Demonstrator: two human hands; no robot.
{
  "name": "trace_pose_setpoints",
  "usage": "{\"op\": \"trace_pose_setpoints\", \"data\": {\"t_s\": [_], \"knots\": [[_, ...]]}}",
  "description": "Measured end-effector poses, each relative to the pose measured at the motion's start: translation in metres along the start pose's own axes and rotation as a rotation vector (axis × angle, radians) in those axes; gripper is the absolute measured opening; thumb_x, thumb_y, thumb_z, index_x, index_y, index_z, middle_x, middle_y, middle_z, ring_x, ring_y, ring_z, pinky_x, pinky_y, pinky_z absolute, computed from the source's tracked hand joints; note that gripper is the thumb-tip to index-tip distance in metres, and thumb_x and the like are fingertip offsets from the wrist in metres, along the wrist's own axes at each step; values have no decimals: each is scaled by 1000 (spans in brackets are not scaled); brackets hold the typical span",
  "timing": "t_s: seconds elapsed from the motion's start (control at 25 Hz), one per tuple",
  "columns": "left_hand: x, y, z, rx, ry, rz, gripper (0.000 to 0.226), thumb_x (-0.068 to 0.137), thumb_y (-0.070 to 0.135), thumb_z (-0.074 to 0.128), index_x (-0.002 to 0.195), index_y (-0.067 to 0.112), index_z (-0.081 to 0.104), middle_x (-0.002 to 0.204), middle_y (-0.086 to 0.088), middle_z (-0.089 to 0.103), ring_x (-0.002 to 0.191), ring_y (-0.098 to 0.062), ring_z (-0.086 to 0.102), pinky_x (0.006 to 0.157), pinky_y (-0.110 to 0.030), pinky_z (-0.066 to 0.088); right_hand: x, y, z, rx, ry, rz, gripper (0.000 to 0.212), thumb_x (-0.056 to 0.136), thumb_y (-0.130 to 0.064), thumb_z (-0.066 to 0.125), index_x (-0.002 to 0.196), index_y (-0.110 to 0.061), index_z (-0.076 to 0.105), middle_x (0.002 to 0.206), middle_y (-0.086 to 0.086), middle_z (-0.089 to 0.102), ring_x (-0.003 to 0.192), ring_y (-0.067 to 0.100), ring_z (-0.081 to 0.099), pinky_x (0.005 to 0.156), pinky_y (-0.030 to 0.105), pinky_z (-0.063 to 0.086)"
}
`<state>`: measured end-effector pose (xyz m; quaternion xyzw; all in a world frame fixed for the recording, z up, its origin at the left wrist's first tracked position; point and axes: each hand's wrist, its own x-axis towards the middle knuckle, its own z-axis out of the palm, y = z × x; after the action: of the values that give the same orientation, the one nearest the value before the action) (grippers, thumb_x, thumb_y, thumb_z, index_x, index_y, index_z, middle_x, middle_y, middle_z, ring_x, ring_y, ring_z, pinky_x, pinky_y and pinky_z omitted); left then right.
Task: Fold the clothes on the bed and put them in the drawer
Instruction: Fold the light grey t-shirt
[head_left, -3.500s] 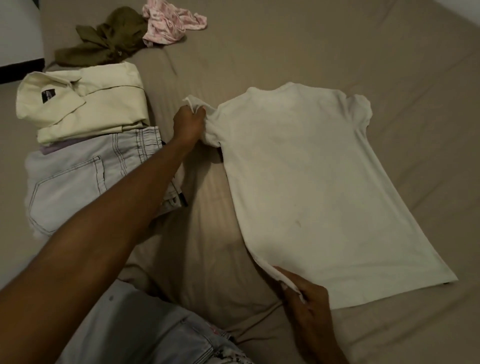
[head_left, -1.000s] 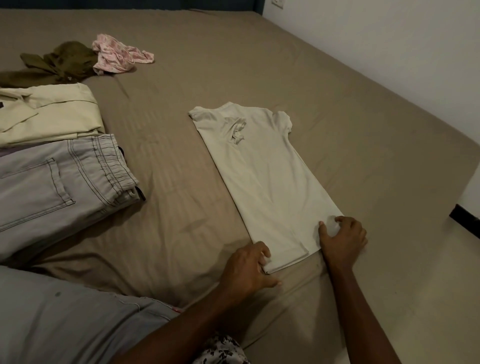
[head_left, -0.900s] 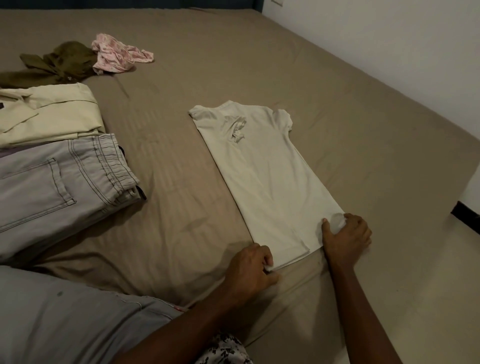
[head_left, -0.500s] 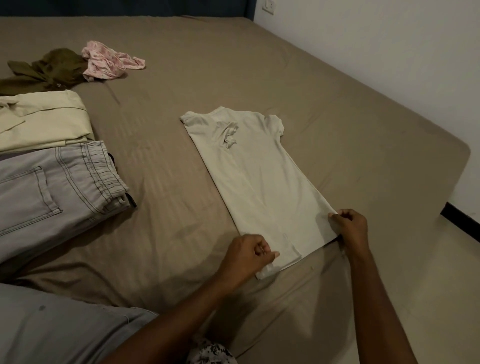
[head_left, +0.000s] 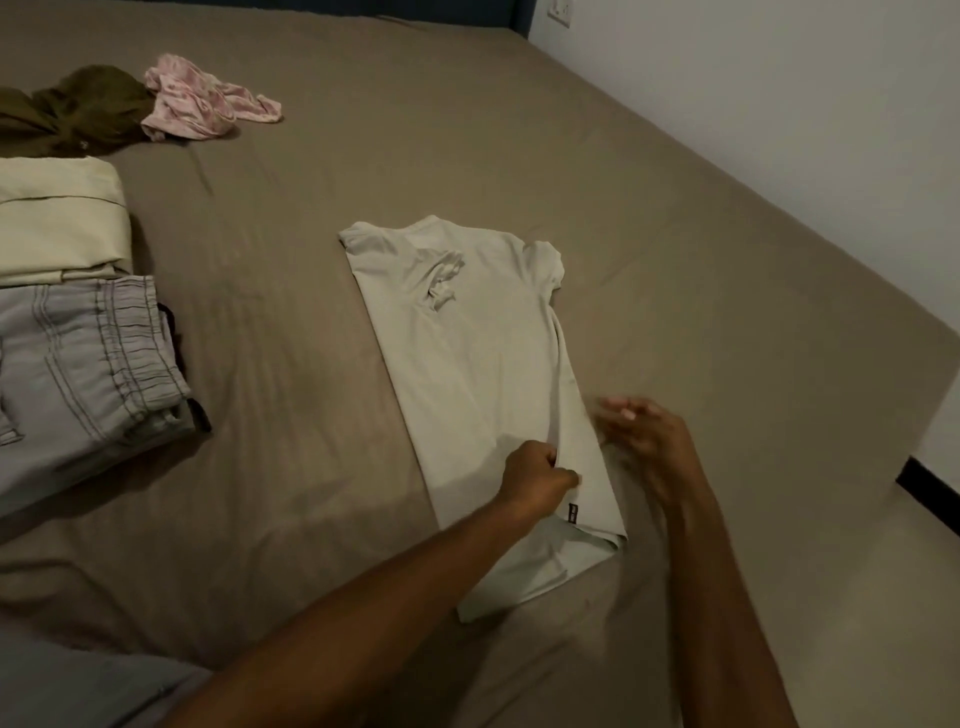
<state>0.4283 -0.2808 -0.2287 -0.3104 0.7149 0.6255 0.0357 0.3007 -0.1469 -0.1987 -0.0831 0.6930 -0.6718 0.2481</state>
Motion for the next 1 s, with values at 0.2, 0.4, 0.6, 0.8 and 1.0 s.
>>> {"op": "trace_pose_setpoints", "data": {"t_s": [0.2, 0.4, 0.6, 0.8, 1.0], "knots": [[-11, -3, -12, -10, 33, 171, 18, 85, 22, 81, 93, 7, 75, 84, -6, 74, 75, -17, 69, 63, -17, 50, 139, -17, 55, 366, -18, 99, 40, 98, -9, 59, 135, 6, 59, 141, 21, 60, 135, 31, 56, 118, 37, 42], [-15, 0, -16, 61, 27, 195, 32, 82, 27, 86, 76, 7, 61, 66, -3, 63, 56, -12, 61, 52, -23, 50, 196, -52, 106, 201, -90, 126, 50, 92, -6, 65, 140, 4, 57, 99, 5, 76, 90, 17, 73, 89, 27, 57], [-28, 4, -14, -18, 1, 155, 38, 83, 24, 86, 67, 19, 52, 55, 8, 53, 47, -5, 53, 50, -22, 48, 163, -70, 130, 266, -140, 66, 24, 104, -30, 56, 113, -13, 70, 81, -2, 79, 69, 11, 76, 56, 22, 57], [-46, -8, -22, -66, 24, 115, 30, 82, 29, 86, 85, 8, 64, 74, -8, 69, 66, -19, 70, 66, -36, 63, 165, -89, 157, 336, -156, -58, 24, 106, -15, 51, 107, -8, 74, 82, -4, 79, 70, 8, 75, 58, 21, 57], [-86, -31, -31, -299, -76, -32, 29, 80, 23, 88, 102, 10, 75, 94, -4, 79, 83, -16, 77, 78, -37, 64, 168, -69, 233, -90, -573, -202, 41, 91, -16, 63, 128, 1, 68, 143, 14, 61, 128, 17, 61, 105, 29, 50]]}}
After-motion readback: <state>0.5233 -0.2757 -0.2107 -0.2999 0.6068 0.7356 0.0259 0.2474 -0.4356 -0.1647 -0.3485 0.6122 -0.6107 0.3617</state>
